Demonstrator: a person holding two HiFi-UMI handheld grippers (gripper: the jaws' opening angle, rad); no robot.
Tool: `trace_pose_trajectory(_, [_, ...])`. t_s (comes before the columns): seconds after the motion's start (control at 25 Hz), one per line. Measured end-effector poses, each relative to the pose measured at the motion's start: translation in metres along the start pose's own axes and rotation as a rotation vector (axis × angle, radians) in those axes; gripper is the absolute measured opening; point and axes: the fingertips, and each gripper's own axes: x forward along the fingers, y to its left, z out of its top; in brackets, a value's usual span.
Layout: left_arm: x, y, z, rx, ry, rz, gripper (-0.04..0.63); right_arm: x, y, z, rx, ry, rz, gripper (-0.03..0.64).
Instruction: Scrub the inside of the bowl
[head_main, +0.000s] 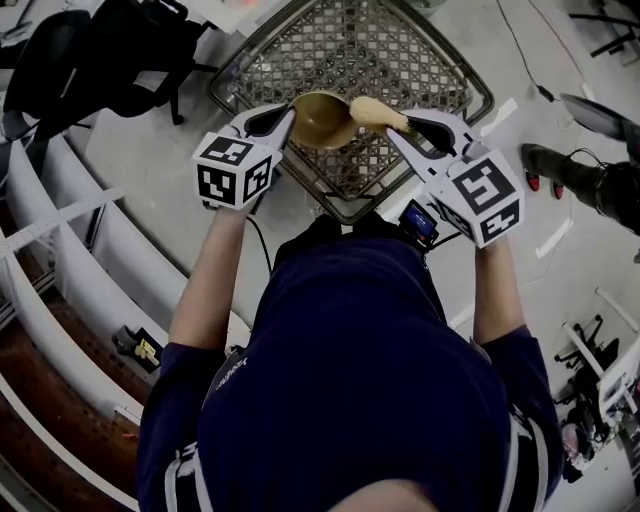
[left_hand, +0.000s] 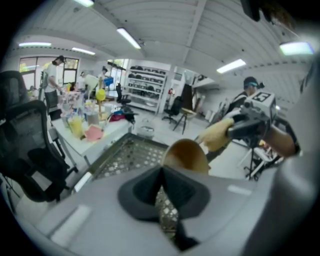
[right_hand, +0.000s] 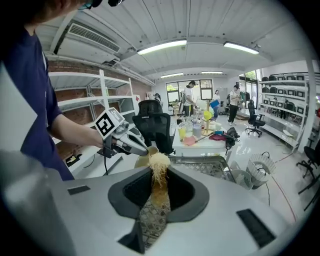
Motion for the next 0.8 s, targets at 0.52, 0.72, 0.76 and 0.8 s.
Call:
trace_pose_trajectory(0.52, [0.022, -0.019, -0.032, -0.021, 0.080, -0.028, 0.008, -0.014, -0.008, -0.035, 0.096, 0.021, 0.016, 0.063])
trace_pose_trajectory(0.72, [0.027, -0.028, -0.051, -0.038, 0.094, -0.043, 0.008, -0.015, -0.008, -0.048, 0.138, 0.029, 0.017, 0.063])
trace_pose_trajectory(0.76, [0.028, -0.030, -0.055, -0.041, 0.097, -0.046, 0.008, -0.015, -0.007, -0.051, 0.144, 0.032, 0.017, 0.063])
trace_pose_trajectory(0.8, [0.029, -0.032, -0.058, -0.045, 0.100, -0.049, 0.008, -0.016, -0.006, -0.053, 0.150, 0.035, 0.017, 0.063])
